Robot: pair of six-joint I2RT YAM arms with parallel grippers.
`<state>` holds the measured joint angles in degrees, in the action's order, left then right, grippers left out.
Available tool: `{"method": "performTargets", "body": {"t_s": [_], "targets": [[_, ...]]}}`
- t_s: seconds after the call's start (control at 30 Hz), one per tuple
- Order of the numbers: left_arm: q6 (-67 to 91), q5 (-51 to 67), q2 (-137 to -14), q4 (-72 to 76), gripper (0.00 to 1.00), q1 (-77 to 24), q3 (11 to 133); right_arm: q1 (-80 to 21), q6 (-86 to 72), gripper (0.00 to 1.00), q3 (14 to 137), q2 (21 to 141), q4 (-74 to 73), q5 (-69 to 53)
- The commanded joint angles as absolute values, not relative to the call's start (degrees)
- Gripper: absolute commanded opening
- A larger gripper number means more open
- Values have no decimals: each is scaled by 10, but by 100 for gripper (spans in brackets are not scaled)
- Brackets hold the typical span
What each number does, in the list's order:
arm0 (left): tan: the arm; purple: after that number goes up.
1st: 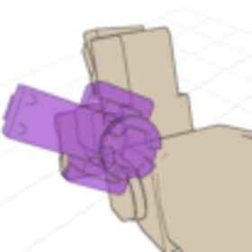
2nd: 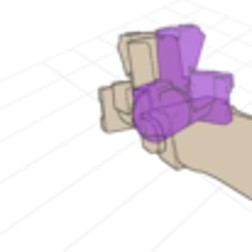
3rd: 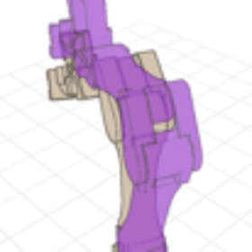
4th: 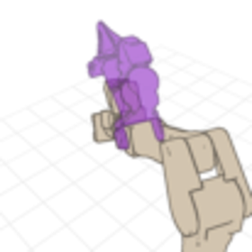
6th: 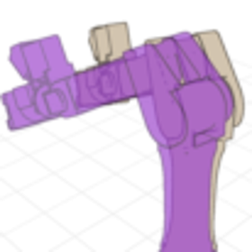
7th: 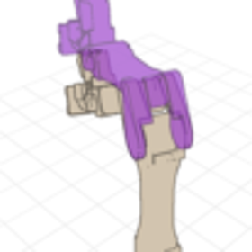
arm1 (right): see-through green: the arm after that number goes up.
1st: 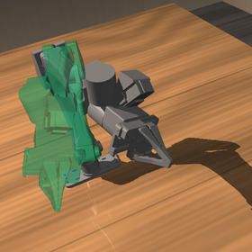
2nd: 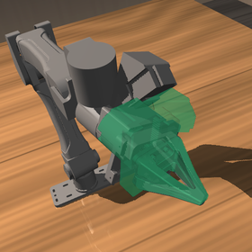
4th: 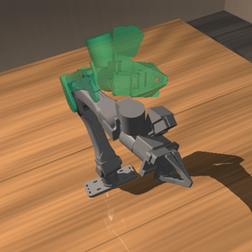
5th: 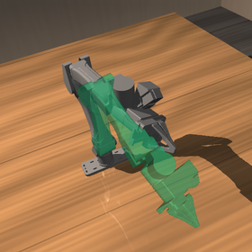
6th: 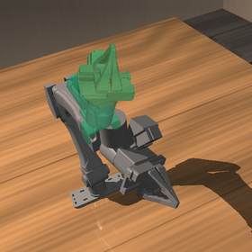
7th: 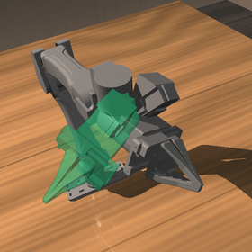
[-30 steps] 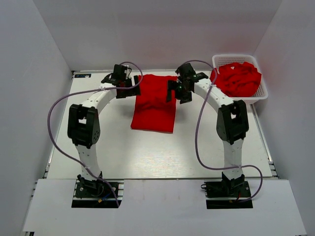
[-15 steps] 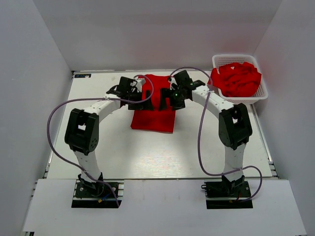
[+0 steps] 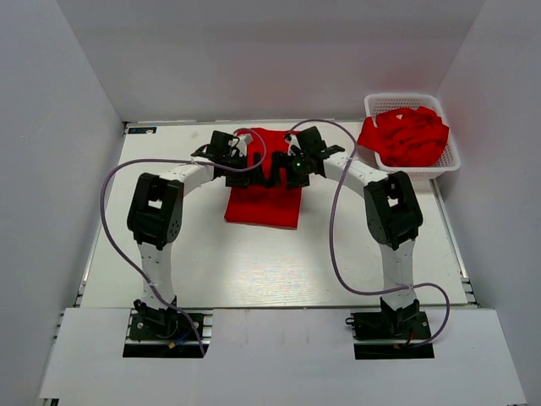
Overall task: Fold and stack the t-shirts
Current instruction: Fold the folded rectangular tshirt in 1/3 of the way, then grab one side of the 2/3 rectangular tshirt with both arms
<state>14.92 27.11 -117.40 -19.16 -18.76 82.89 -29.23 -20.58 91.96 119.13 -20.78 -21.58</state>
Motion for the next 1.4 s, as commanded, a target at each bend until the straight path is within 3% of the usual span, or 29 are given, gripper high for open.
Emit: {"method": "performTargets", "body": {"t_s": [0.0,0.3,0.6,0.77,0.97,1.17,1.37], "targets": [[163,263,-1174,-171,100,-183,871,-288,-218,90,911,1197,-153,-213],[181,184,-1196,-154,100,-171,926,-268,-228,90,938,1211,-68,-126],[176,119,-1220,-229,100,-155,1019,-243,-209,90,983,1206,-115,-114],[170,37,-1111,-275,100,-155,958,-248,-207,90,916,1128,-188,-58],[190,10,-981,-330,100,-169,769,-268,-242,90,744,1011,-222,-43],[215,36,-926,-338,100,-189,623,-325,-293,90,674,977,-245,-24],[229,9,-914,-315,100,-205,583,-354,-366,90,667,994,-248,-3]]}}
